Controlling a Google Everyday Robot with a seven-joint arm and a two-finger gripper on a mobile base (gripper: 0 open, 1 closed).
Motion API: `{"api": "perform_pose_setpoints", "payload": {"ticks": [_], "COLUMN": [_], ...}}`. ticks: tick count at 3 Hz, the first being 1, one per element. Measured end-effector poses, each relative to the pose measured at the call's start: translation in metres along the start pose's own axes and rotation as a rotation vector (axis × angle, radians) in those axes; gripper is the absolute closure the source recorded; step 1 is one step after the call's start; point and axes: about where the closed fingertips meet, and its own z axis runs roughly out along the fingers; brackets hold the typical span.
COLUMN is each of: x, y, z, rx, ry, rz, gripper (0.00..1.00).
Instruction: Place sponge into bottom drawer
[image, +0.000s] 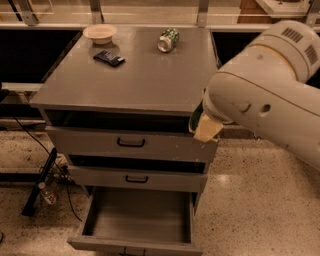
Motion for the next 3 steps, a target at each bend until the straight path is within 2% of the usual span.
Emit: {"api": "perform_pose_setpoints", "payload": {"ticks": [1,2,3], "x": [-0.0001,-0.0053,-0.0053], "y": [0.0279,0.0348,0.0348], "z": [-0.0044,-0.0043,-0.0043], "rx": [-0.084,-0.108,-0.108], "ry": [-0.063,-0.083,-0.083], "rz": [-0.053,-0.105,-0.105], "gripper": [1.00,1.00,1.00]}}
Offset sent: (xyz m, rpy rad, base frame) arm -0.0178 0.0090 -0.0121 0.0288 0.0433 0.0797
